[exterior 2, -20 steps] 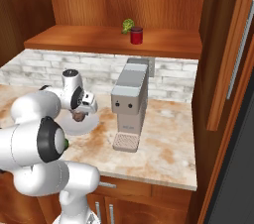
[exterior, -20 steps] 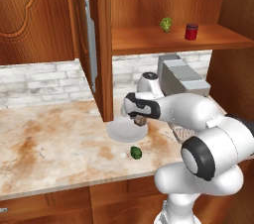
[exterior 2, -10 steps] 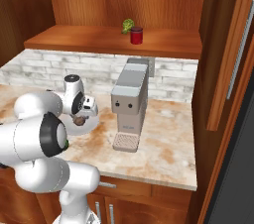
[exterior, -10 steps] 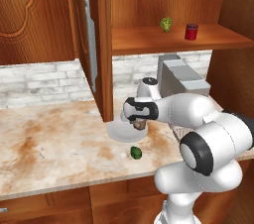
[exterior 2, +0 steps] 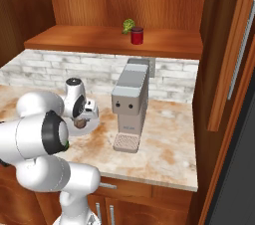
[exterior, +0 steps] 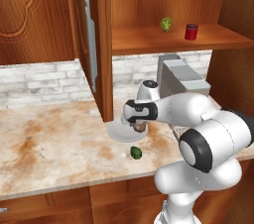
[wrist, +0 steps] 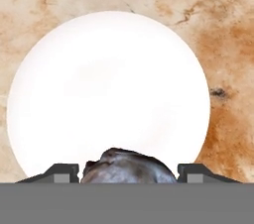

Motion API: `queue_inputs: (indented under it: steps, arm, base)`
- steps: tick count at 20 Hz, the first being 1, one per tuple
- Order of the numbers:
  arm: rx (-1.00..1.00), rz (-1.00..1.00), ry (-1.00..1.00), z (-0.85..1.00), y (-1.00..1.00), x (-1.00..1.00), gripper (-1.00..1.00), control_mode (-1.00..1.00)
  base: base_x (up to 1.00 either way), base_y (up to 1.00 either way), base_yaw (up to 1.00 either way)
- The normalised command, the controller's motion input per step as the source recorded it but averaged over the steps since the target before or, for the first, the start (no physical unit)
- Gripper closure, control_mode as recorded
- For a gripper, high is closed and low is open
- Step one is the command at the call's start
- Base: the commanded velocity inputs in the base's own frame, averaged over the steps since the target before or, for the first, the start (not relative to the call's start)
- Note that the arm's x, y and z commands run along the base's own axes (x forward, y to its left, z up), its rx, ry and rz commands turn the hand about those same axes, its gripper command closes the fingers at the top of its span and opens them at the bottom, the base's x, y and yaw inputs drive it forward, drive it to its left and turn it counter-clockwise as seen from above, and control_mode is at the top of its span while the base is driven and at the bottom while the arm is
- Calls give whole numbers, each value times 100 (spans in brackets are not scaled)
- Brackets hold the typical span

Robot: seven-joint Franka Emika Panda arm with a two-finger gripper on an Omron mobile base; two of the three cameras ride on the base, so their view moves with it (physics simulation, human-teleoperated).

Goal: Pick the avocado and bread from the counter and place them on the plate. Then pick the jam from the cabinet and place it next to the plate. Lastly close the cabinet door.

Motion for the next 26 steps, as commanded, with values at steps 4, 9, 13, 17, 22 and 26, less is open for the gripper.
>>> queue_inputs:
  steps: [4, 9, 13, 17, 22, 26]
  arm:
    - [0, 4, 0, -8, 0, 0, 100, -100]
    - [0, 4, 0, -7, 0, 0, 100, -100]
    - [0, 4, 0, -7, 0, 0, 100, -100]
    - [0, 3, 0, -3, 0, 0, 100, -100]
    - [0, 3, 0, -3, 2, 0, 100, -100]
    - [0, 2, 0, -3, 6, 0, -100, -100]
  base:
    - [0, 0, 0]
    - [0, 0, 0]
    - [0, 0, 0]
    - [0, 0, 0]
    - [0, 0, 0]
    - [0, 0, 0]
